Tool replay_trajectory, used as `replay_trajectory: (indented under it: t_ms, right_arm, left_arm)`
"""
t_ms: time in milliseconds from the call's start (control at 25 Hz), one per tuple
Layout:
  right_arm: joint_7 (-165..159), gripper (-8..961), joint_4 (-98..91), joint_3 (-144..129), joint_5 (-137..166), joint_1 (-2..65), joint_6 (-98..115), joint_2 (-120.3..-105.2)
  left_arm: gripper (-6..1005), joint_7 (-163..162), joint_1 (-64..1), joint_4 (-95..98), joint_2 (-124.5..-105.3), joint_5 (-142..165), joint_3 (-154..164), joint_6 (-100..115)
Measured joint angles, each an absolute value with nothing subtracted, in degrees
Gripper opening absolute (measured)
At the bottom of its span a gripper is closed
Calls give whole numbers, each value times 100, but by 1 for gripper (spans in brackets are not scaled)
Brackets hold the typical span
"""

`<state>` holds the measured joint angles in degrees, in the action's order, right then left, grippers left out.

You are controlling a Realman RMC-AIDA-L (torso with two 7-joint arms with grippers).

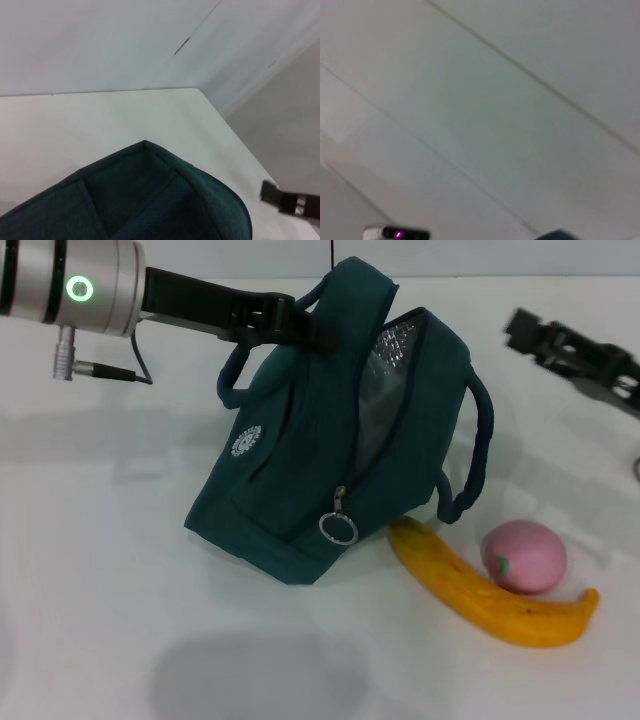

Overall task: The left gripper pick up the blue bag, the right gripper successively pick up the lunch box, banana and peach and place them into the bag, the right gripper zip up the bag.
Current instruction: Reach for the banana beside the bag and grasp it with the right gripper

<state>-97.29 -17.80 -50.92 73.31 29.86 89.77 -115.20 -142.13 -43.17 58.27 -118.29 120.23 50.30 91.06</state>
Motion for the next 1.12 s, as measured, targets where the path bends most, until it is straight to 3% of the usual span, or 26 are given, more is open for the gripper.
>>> replay_trajectory:
  t_ms: [280, 560, 920, 1120]
  right_arm:
    - [-9675, 689, -2105, -5087, 7426, 2514, 8653, -11190]
    - [-9689, 678, -2756, -5296, 8767, 2501, 8271, -10989]
    - [-9922, 663, -4957, -5396, 9016, 2032, 9912, -11203]
    - [-11592, 655, -7391, -5650, 10441, 1901, 10160, -11463]
  left_arm:
    - [54, -14162, -4303, 5775, -11824, 12033, 4983, 9088]
    - [54, -14142, -4311, 5750, -11828, 12055, 4983, 9023]
    - [53, -14120, -4300, 5725, -11830, 12071, 5006, 8899]
    - [53, -14097, -4299, 5604, -11817, 12074, 4986, 8835]
